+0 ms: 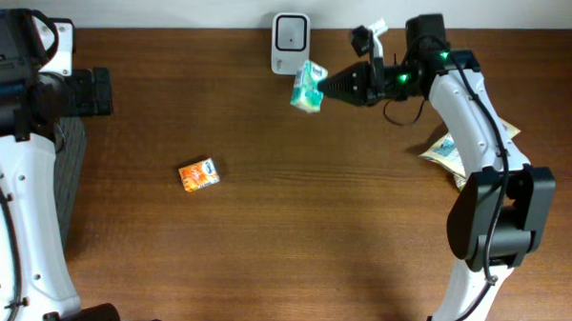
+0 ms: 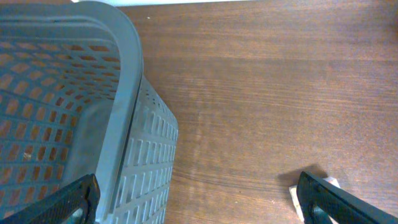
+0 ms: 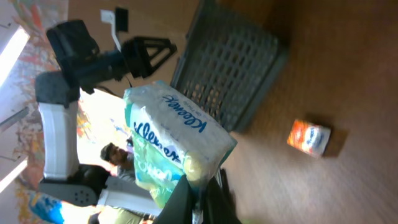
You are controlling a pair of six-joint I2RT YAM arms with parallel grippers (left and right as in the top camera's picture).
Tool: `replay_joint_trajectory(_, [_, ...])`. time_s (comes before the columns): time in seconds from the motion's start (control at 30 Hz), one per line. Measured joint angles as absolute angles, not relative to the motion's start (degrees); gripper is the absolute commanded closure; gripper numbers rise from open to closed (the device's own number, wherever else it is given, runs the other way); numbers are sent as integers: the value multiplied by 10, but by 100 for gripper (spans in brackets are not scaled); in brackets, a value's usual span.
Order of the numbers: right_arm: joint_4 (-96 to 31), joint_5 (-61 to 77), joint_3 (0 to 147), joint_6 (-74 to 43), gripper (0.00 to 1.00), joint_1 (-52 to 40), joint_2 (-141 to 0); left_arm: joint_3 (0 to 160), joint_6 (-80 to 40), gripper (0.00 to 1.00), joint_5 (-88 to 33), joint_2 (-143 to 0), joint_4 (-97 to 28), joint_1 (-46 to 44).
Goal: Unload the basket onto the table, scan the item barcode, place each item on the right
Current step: 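Lift the tissue pack and hold it in front of the scanner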
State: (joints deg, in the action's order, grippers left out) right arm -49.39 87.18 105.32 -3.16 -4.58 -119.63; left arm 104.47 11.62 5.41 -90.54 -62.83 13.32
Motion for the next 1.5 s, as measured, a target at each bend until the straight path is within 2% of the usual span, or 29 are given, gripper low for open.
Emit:
replay_joint_trajectory(0.2, [-305,877,1063,-185,96,-46,-1196,1045,116,1,54,-905,-628,133])
replay_joint_trajectory(0.4, [-53,864,1065,-409,96,-46,-1196,1045,116,1,54,-905,-628,133])
replay_joint_trajectory(0.5, [-14,858,1066,-477,96,-46,-1196,1045,116,1,54,-905,-628,133])
replay_joint_trajectory(0.73, [-15,832,1066,-514,96,-60,-1196,1045,116,1,54,-905,-628,133])
replay_joint_trajectory(0.83, [-48,800,1066,-505,96,-75,-1197,1045,116,1,54,-905,-628,133])
replay_joint_trajectory(0.93, [-189,731,1067,-441,96,-82,-1198,1045,116,1,54,-905,-628,133])
replay_joint_trajectory(1.03, [-312,625,1062,-350,96,-84,-1203,1045,116,1,54,-905,-628,133])
replay_joint_trajectory(1.23, [-422,449,1071,-222,96,-91,-1205,1045,116,1,54,-905,-628,133])
replay_joint_trajectory(1.3, [-489,318,1123,-163,96,-111,-1209,1044,116,1,54,-905,-628,133])
replay_joint_trajectory(1.4, [-494,185,1171,-104,96,-141,-1209,1045,116,1,54,-905,-628,133])
replay_joint_trajectory(1.5, [-443,18,1195,-21,96,-195,-1209,1045,116,1,54,-905,-628,133])
